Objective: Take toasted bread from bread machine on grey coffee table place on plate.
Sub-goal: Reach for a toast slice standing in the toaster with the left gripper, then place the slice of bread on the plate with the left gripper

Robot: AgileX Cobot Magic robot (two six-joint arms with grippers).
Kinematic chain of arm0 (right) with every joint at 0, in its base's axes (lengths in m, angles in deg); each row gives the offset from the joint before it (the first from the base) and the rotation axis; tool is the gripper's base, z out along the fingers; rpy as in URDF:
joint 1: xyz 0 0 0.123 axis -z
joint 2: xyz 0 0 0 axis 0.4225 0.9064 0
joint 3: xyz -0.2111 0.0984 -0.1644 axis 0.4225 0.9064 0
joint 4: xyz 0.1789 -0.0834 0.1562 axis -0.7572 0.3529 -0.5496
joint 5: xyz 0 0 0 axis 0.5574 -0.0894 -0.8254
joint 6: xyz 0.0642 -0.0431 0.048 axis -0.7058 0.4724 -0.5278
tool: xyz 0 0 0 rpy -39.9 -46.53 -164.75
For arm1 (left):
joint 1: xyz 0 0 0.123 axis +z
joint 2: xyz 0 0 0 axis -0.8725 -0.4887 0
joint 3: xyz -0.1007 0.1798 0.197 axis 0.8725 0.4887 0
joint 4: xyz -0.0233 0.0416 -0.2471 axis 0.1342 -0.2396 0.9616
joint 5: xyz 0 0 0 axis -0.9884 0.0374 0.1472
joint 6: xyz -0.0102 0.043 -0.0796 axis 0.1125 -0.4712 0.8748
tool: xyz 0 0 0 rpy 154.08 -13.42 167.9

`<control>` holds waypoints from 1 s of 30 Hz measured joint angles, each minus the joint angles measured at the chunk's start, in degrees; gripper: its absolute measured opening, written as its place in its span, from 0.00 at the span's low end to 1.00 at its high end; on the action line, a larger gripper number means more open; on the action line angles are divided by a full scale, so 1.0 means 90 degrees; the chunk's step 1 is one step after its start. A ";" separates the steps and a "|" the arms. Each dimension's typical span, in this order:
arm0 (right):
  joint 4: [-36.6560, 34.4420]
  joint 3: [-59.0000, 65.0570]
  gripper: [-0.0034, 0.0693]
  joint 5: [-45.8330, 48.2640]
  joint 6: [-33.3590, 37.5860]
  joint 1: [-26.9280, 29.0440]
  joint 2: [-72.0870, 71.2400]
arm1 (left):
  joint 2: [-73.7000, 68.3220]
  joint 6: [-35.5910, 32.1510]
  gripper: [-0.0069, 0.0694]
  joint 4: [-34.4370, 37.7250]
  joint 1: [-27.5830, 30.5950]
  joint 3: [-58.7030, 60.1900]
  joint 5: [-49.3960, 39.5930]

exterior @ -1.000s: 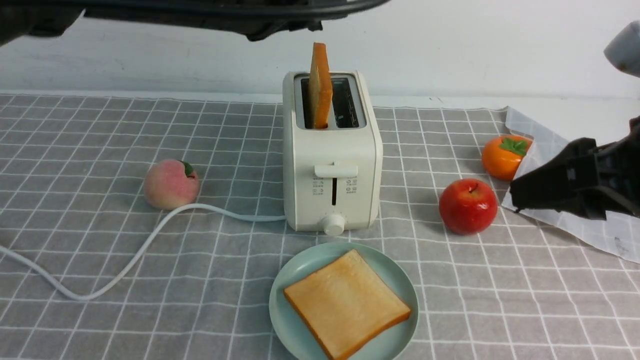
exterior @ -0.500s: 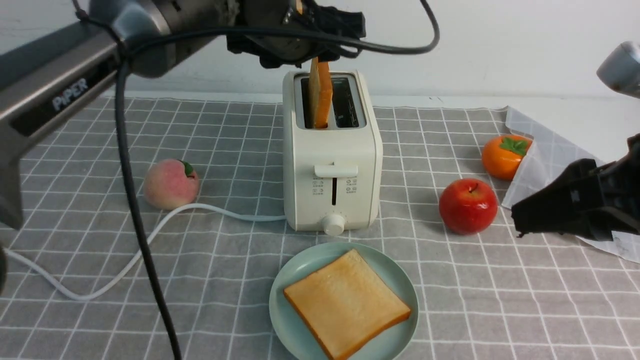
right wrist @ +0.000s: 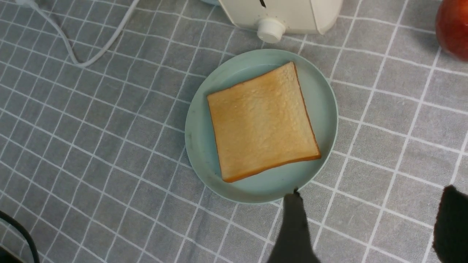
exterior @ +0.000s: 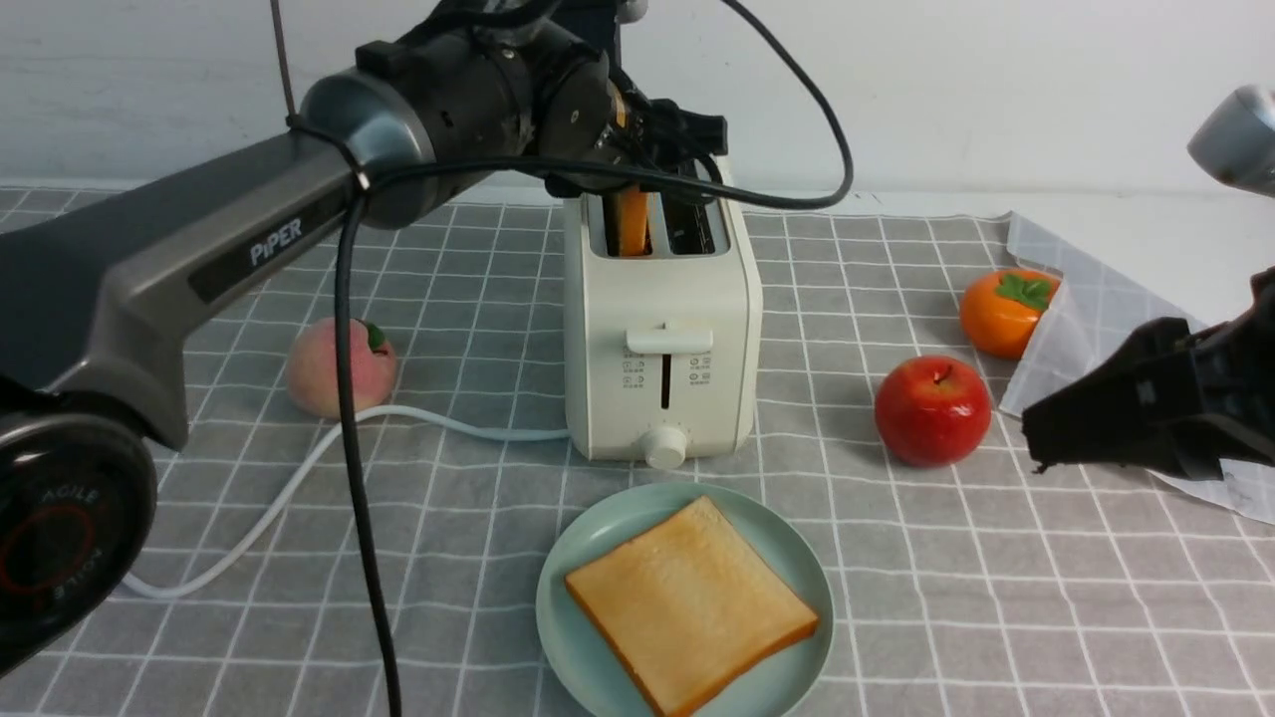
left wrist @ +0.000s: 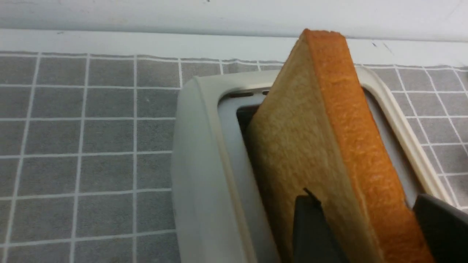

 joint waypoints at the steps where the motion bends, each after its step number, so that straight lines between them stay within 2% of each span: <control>1: 0.0000 0.0000 0.71 0.0000 0.0000 0.0000 0.0000 | 0.0066 -0.0052 0.41 0.0000 0.0045 0.0000 -0.0213; 2: 0.0000 0.0000 0.71 0.0000 0.0000 0.0000 0.0000 | 0.0162 -0.0106 0.33 0.0006 0.0065 0.0007 -0.0339; 3: 0.0000 0.0000 0.71 0.0000 0.0000 0.0000 0.0000 | 0.0238 -0.0124 0.30 0.0006 0.0090 0.0013 -0.0408; 4: 0.0000 0.0000 0.71 0.0000 0.0000 0.0000 0.0000 | 0.0514 -0.0177 0.20 0.0050 0.0138 0.0018 -0.0536; 8: 0.0000 0.0000 0.71 0.0013 0.0000 0.0000 0.0000 | 0.1617 -0.0296 0.20 -0.0047 0.0216 0.0018 -0.0748; 12: 0.0000 0.0000 0.71 0.0071 0.0000 0.0000 0.0000 | 0.2664 -0.0543 0.20 -0.0421 0.0241 -0.0014 -0.1367; 15: 0.0000 0.0000 0.71 0.0112 0.0000 0.0000 0.0000 | 0.3671 -0.0674 0.20 -0.0867 0.0241 -0.0045 -0.2938; 16: 0.0000 0.0000 0.71 0.0112 0.0000 0.0000 0.0000 | 0.3707 -0.0674 0.20 -0.0882 0.0241 -0.0048 -0.3031; 18: 0.0000 0.0000 0.71 0.0112 0.0000 0.0000 0.0000 | 0.4049 -0.0674 0.20 -0.0987 0.0254 0.0191 -0.4056; 21: -0.0006 0.0000 0.71 0.0112 0.0000 0.0000 0.0000 | 0.4134 -0.0679 0.20 -0.0842 0.0254 0.0624 -0.4390; 23: -0.0086 0.0000 0.71 0.0112 0.0000 0.0000 0.0000 | 0.4070 -0.0693 0.20 -0.0110 0.0254 0.1377 -0.4400; 26: -0.0151 0.0000 0.71 0.0112 0.0000 0.0000 0.0000 | 0.3835 -0.0761 0.20 0.1412 0.0254 0.2327 -0.4177; 28: -0.0170 0.0000 0.71 0.0112 0.0000 0.0000 0.0000 | 0.3609 -0.1051 0.20 0.2559 0.0245 0.2835 -0.3807; 29: -0.0170 0.0000 0.71 0.0112 0.0000 0.0000 0.0000 | 0.3584 -0.1099 0.20 0.2559 0.0245 0.2878 -0.3766; 30: -0.0170 0.0000 0.71 0.0112 0.0000 0.0000 0.0000 | 0.3434 -0.1426 0.20 0.3308 0.0239 0.3098 -0.3531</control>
